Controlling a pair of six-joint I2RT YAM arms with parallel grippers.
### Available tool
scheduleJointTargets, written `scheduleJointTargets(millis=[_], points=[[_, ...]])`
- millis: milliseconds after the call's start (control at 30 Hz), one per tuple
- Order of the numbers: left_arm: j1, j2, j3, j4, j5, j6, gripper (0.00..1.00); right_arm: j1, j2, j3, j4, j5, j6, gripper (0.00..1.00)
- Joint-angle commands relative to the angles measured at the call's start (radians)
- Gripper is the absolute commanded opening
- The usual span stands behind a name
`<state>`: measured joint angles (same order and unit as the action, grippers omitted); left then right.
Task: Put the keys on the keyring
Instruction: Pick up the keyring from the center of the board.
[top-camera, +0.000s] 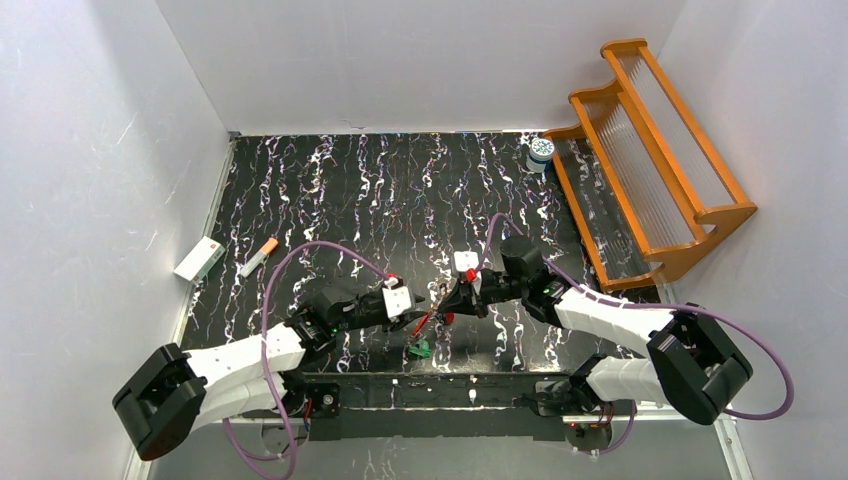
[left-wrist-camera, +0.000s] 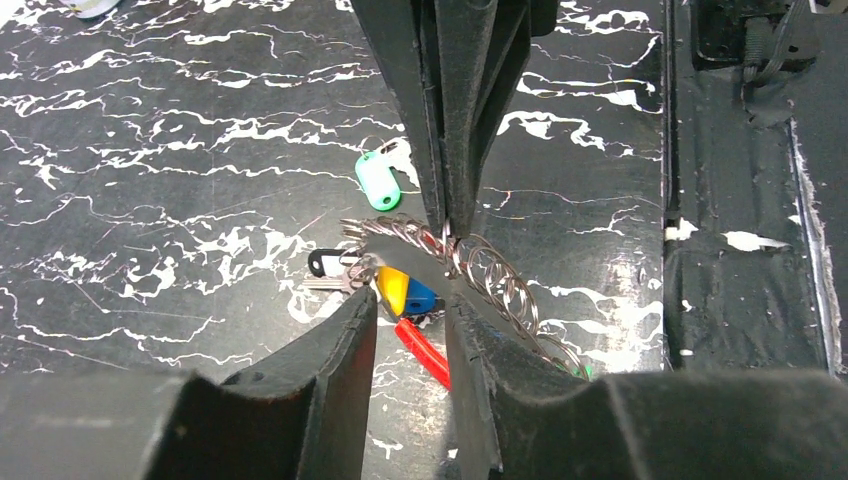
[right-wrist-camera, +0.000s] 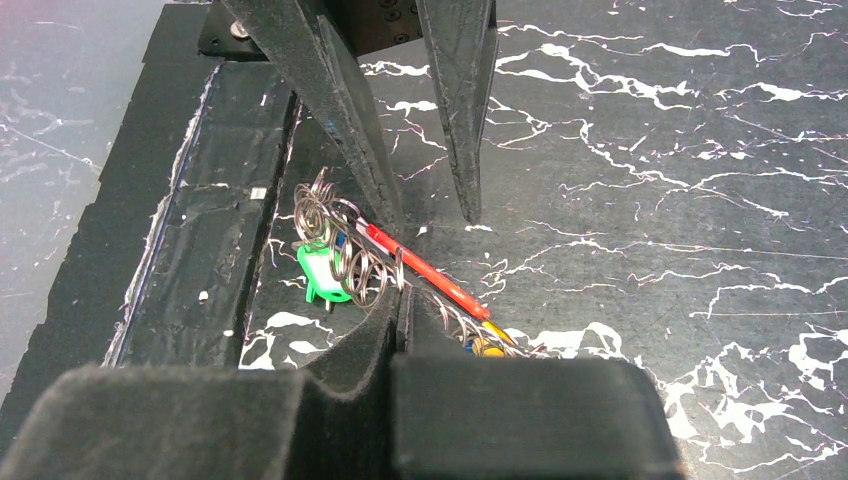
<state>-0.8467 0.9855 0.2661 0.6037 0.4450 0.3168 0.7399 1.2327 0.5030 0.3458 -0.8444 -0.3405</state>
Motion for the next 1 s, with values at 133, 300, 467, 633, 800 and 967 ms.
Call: scheduleJointTargets(millis=[133, 300, 467, 633, 800, 967], points=[[-0.005, 0.024, 0.070, -0.016, 0.079, -0.011, 0.30, -0.004, 0.000, 0.054, 0.056, -0.029, 0.003, 0.01], [-0.005, 0.025, 0.068, -0.001, 0.074, -0.021, 0.29, -0.004, 0.002, 0.054, 0.056, -0.030, 0.004, 0.01], [-0.005, 0.041, 0.065, 0.017, 0.080, -0.031, 0.27, -0.004, 0.005, 0.059, 0.057, -0.035, 0.006, 0.01], [-0.005, 0.056, 0.059, 0.035, 0.063, -0.031, 0.23, -0.004, 0.003, 0.059, 0.055, -0.036, 0.007, 0.01], [-0.006, 0.061, 0.053, 0.060, 0.048, -0.031, 0.19, -0.004, 0.003, 0.057, 0.055, -0.041, 0.009, 0.01], [-0.006, 0.070, 0.051, 0.074, 0.040, -0.032, 0.11, -0.004, 0.006, 0.059, 0.055, -0.051, 0.008, 0.01]])
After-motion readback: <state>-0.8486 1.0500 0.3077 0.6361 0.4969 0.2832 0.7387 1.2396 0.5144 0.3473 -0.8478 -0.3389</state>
